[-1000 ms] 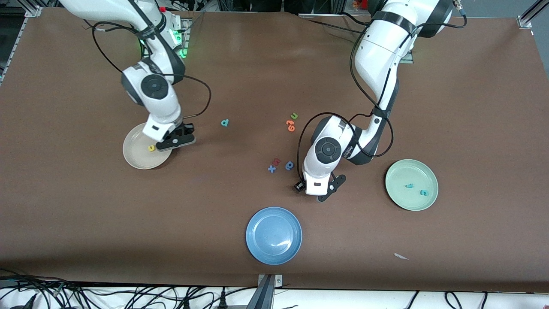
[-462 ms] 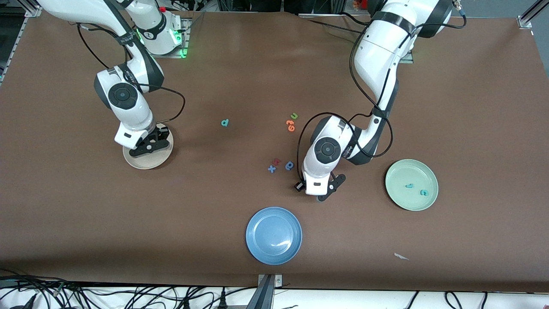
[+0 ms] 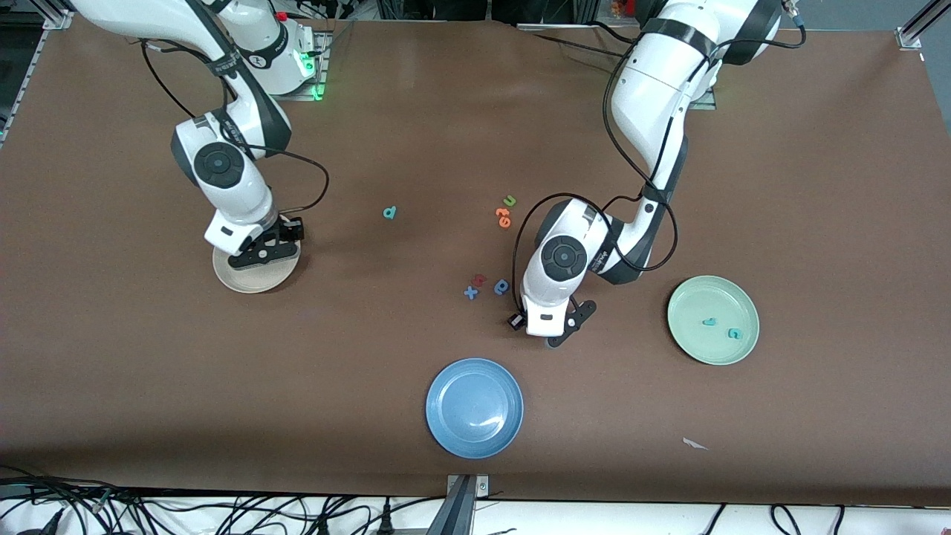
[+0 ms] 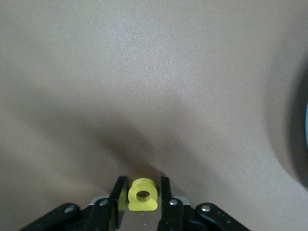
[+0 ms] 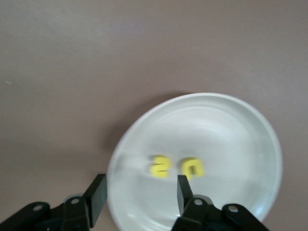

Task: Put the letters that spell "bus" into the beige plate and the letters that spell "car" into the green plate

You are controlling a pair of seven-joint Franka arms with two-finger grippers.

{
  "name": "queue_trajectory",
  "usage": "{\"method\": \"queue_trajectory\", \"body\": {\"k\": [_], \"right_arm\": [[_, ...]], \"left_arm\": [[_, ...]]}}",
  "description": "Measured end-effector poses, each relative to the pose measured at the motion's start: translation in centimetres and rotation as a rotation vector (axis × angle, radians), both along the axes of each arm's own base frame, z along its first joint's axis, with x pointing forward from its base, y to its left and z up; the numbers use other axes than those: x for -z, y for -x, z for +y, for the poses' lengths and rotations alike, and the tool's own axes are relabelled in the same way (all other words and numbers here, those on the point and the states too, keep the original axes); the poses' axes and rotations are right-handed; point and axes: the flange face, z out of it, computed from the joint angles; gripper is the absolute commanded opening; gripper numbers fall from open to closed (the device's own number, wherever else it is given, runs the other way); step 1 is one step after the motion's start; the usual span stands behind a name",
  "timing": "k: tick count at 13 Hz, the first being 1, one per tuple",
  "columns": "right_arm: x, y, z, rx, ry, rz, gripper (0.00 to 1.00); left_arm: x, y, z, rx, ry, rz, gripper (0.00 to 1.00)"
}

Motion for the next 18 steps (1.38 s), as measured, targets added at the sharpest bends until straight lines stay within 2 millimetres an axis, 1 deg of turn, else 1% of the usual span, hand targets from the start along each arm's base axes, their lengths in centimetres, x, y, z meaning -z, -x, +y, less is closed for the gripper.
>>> {"method": "queue_trajectory", "body": {"k": [3,4,6,7,9,12,13,15,17,18], "right_arm": [[0.3,2.3,6.7,0.107,-0.046,-0.021,0.71],[0.5,3.1,8.5,0.135,-0.059,-0.028,0.71],[0.9,4.5,11.4,0.179,-0.081,-0.036,0.76],[1.1,5.0,12.5,0.199,-0.092,-0.039,0.78],[1.4,5.9,14.0,0.224,-0.113,-0.042,0.78],[2.1,6.8,15.5,0.254,-0.133,-0.036,0.78],[2.3,7.1,16.0,0.257,-0.142,-0.035,0.78],[2.6,7.6,16.7,0.269,-0.152,-0.031,0.78],[2.8,8.1,17.3,0.276,-0.153,-0.027,0.78],[2.9,8.3,17.6,0.276,-0.154,-0.025,0.78]], "left_arm": [[0.0,0.0,0.0,0.000,-0.002,0.002,0.22],[0.0,0.0,0.0,0.000,-0.002,0.001,0.20],[0.0,0.0,0.0,0.003,-0.004,0.000,0.16],[0.0,0.1,-0.1,0.008,-0.008,-0.002,0.16],[0.0,0.1,-0.1,0.014,-0.012,-0.005,0.13],[-0.1,-0.1,0.3,0.043,-0.023,-0.004,0.13],[-0.1,-0.4,1.0,0.074,-0.037,0.006,0.13],[-0.8,-1.7,3.7,0.192,-0.070,0.042,0.12],[-2.3,-3.1,7.7,0.372,-0.111,0.097,0.13],[-3.3,-3.9,10.2,0.464,-0.128,0.123,0.13]]}}
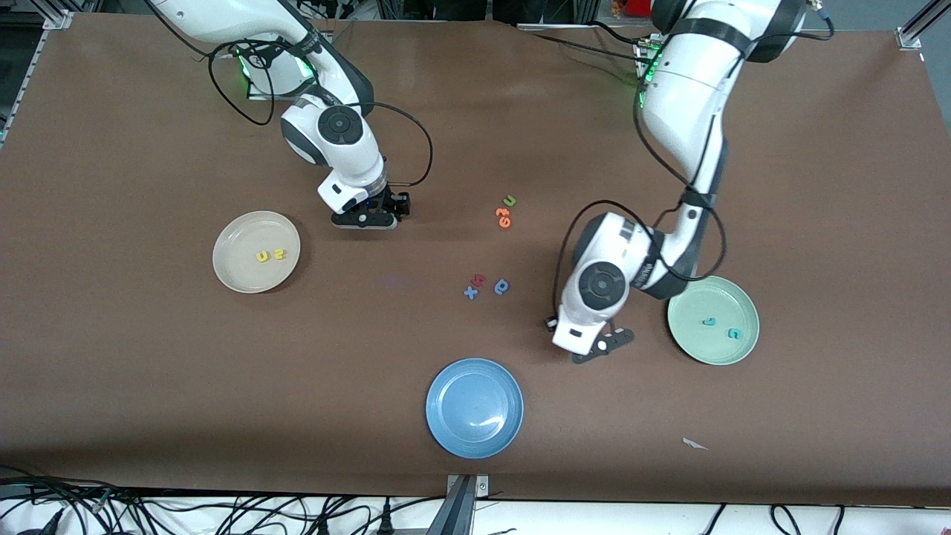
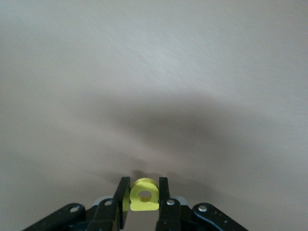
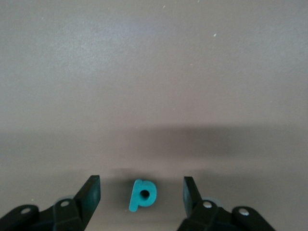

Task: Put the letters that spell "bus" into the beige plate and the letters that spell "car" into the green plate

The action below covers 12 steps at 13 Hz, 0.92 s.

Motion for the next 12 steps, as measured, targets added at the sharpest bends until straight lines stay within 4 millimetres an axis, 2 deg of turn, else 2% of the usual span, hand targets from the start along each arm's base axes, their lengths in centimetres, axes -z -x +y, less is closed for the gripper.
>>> {"method": "queue_trajectory", "body": {"k": [3,4,5,7,8,9,10,12], "right_arm": [[1.0,1.0,0.2,-0.009,-0.026,0.007,0.78],[1.6,1.5,0.2,-0.016,-0.034,0.013,0.78],[2.0,2.1,0.1,-0.026,-0.035,0.019,0.78],[2.4,2.4,0.0,-0.032,-0.036,0.022,0.77],[2.4,2.5,0.0,-0.036,-0.035,0.021,0.74],[2.4,2.5,0.0,-0.045,-0.032,0.017,0.74],[2.4,2.5,0.0,-0.050,-0.030,0.015,0.74],[2.6,2.5,-0.2,-0.057,-0.026,0.014,0.74]], "left_arm": [[-3.6,-2.3,8.9,0.248,0.013,0.083,0.14],[-4.5,-2.9,12.0,0.325,0.028,0.108,0.19],[-5.1,-3.3,15.3,0.414,0.040,0.136,0.22],[-5.1,-3.8,20.6,0.586,0.040,0.181,0.29],[-4.9,-3.9,22.6,0.663,0.047,0.200,0.57],[-4.5,-3.9,24.2,0.722,0.063,0.216,1.00],[-4.2,-3.8,25.5,0.754,0.078,0.227,1.00],[-4.3,-3.9,26.7,0.770,0.086,0.225,1.00]]}}
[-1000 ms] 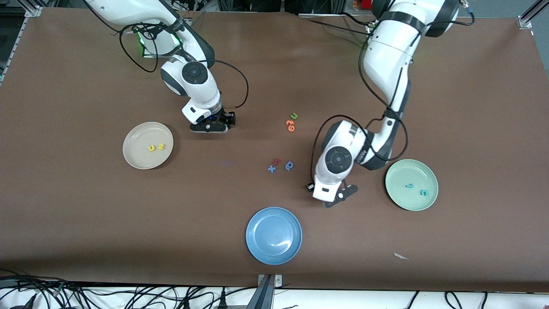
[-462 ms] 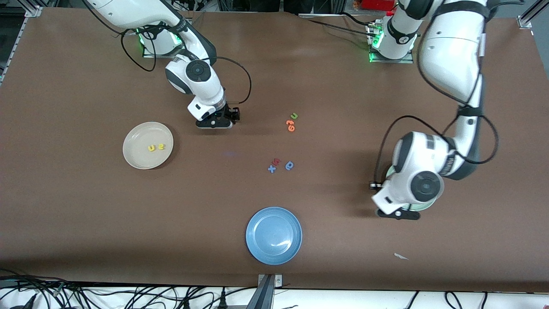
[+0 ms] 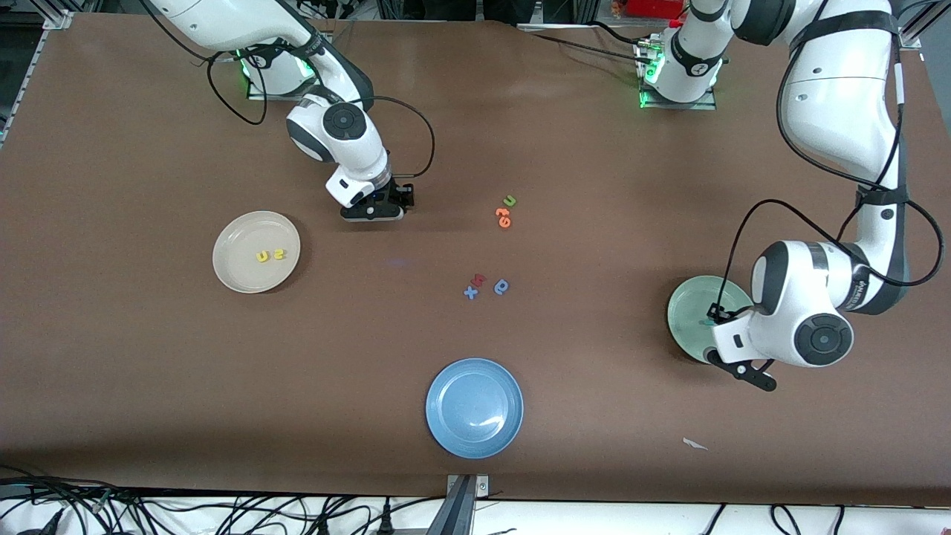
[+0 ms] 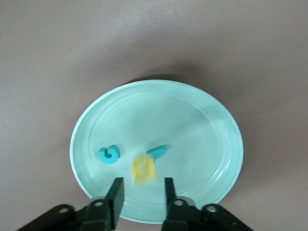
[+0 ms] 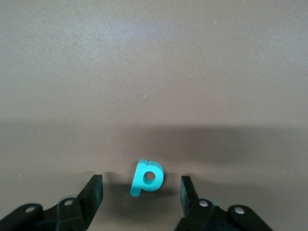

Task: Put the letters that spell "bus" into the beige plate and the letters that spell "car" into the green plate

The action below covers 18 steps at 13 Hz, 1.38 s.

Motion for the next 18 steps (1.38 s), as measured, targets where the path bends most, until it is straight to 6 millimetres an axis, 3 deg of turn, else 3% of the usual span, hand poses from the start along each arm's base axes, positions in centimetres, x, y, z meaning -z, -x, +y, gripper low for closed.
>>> {"method": "queue_trajectory", "body": {"k": [2,4,6,9,12,13,16,18], "right_arm": [[0.3,-0.1,-0.3,-0.004,0.001,-0.002,0.73],[0.7,-0.2,-0.5,0.000,-0.004,0.000,0.69],[0.9,-0.2,-0.6,0.001,-0.006,0.003,0.56],[0.8,-0.3,-0.6,0.001,-0.006,0.000,0.31],[0.7,-0.4,-0.6,0.001,-0.008,-0.004,0.09],[0.4,-0.4,-0.4,-0.001,-0.011,-0.011,0.09],[0.5,-0.5,-0.6,-0.006,-0.005,-0.011,0.08],[0.2,-0.9,-1.3,-0.032,0.038,-0.010,0.08]], "left_arm": [[-1.7,-0.5,0.1,-0.008,0.000,-0.031,1.00],[-5.5,-0.9,1.2,-0.095,-0.013,-0.097,1.00],[-8.9,-1.0,2.6,-0.215,-0.032,-0.156,1.00],[-12.1,-0.6,4.3,-0.287,-0.039,-0.187,1.00],[-14.1,-0.1,4.2,-0.388,-0.072,-0.197,1.00],[-15.4,0.0,4.0,-0.444,-0.078,-0.224,1.00],[-23.6,1.4,3.2,-0.483,-0.038,-0.374,1.00],[-27.6,4.4,3.1,-0.484,-0.010,-0.436,1.00]]}}
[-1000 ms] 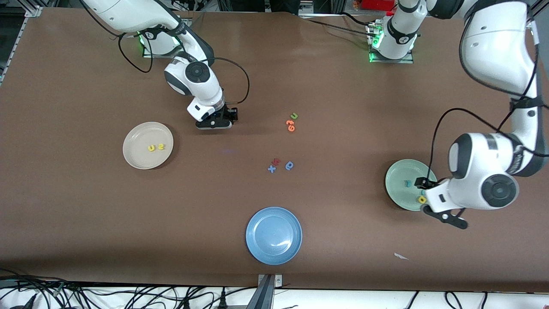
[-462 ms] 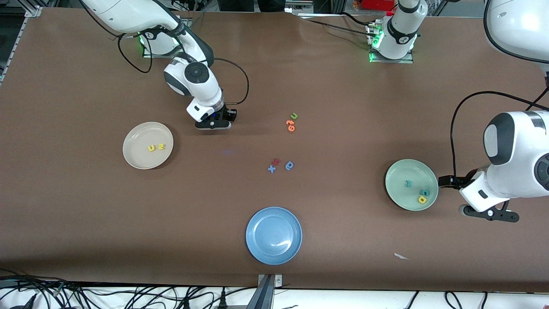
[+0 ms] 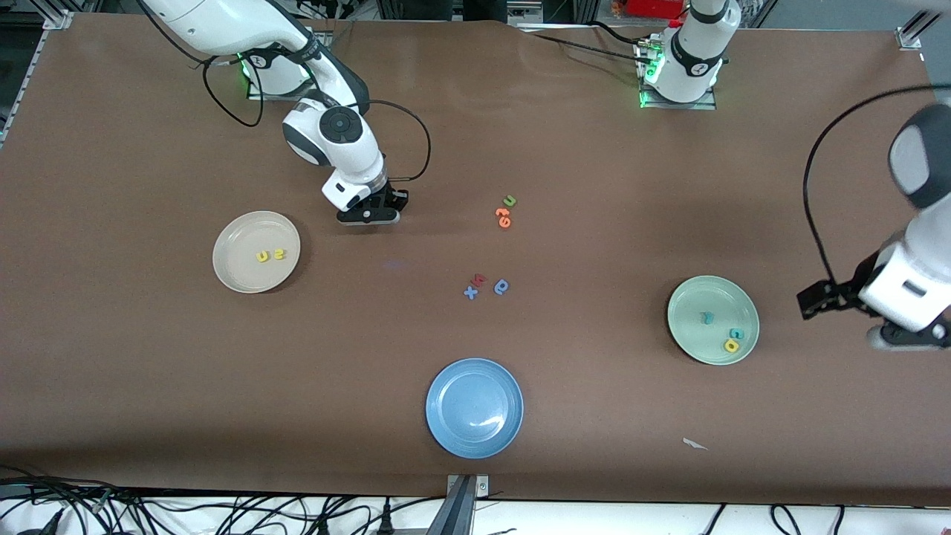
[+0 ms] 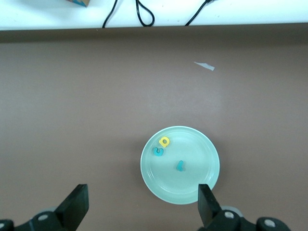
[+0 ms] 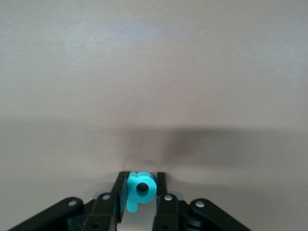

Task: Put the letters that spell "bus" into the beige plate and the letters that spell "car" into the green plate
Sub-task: 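Carry the teal p to the white plate and open the right gripper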

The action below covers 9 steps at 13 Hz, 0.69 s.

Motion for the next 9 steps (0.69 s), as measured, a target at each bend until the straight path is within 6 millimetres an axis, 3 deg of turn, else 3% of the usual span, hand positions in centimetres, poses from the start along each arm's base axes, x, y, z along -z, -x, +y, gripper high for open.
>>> {"method": "queue_trajectory", "body": {"k": [4,6,9], "right_arm": [[-3.0,-2.7,-3.9,-0.127,0.127,-0.014,0.09],[-5.0,-4.5,-7.4,-0.211,0.195,-0.009,0.09],[-6.7,-7.2,-13.9,-0.295,0.261,0.017,0.13]], "left_arm": [[-3.1,4.6,-0.2,0.011,0.017,-0.070,1.00],[-5.0,6.3,-0.2,0.010,0.023,-0.088,1.00],[-4.8,7.3,-0.6,0.010,0.027,-0.063,1.00]]}}
